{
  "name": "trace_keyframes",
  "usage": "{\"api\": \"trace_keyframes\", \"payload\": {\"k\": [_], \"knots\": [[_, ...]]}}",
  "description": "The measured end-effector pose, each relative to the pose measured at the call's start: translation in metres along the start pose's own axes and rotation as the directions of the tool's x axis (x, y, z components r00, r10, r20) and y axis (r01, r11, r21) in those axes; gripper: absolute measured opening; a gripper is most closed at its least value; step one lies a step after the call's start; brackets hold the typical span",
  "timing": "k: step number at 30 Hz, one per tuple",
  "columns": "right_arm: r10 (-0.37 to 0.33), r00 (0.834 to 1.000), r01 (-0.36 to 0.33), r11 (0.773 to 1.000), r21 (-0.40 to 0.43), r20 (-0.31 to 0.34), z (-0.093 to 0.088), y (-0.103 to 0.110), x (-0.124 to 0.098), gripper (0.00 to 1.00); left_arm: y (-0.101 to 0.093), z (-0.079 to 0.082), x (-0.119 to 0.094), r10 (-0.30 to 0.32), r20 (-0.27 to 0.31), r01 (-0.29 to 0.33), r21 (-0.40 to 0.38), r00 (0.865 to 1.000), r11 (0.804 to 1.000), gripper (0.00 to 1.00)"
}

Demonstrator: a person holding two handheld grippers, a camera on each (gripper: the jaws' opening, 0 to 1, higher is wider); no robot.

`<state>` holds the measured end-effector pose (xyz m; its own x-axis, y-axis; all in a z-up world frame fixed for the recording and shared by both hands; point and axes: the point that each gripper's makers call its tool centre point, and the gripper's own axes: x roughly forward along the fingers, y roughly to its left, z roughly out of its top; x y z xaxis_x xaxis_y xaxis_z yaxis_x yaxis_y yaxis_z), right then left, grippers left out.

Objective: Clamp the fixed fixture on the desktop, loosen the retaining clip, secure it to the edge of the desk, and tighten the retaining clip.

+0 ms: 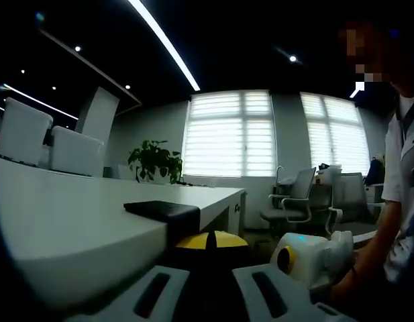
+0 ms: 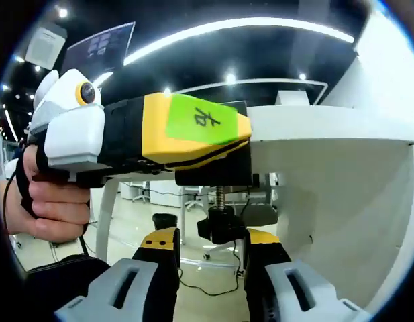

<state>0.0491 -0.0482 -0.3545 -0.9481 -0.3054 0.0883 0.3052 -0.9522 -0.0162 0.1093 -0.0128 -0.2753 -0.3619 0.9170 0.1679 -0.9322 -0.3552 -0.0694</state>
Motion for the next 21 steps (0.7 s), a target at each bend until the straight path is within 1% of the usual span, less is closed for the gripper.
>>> {"api": "trace_keyframes", "payload": {"k": [9,14,17,20,21], "knots": [[-0.026,0.999,0.026,1.000,0.009,-0.022,-0.001,-0.009,0.011,0.28,0.002,0.001,0.000,-0.001,0.003,0.001,-0.002,1.000,1.000,0.01],[-0.027,0.999,0.028,0.999,0.017,-0.025,-0.001,-0.009,0.013,0.28,0.003,0.001,-0.001,-0.001,0.004,0.001,-0.003,1.000,1.000,0.01],[0.006,1.000,-0.006,1.000,0.017,-0.012,-0.001,-0.009,0.012,0.27,0.004,0.001,-0.001,-0.001,0.003,0.001,-0.003,1.000,1.000,0.01],[0.063,0.998,-0.063,0.998,0.022,0.001,0.000,-0.007,0.012,0.27,0.005,0.001,-0.001,-0.002,0.005,0.002,-0.005,1.000,1.000,0.01],[0.096,0.995,-0.096,0.995,0.019,0.000,0.000,-0.005,0.011,0.27,0.005,0.001,-0.001,-0.001,0.005,0.001,-0.006,1.000,1.000,0.01]]}}
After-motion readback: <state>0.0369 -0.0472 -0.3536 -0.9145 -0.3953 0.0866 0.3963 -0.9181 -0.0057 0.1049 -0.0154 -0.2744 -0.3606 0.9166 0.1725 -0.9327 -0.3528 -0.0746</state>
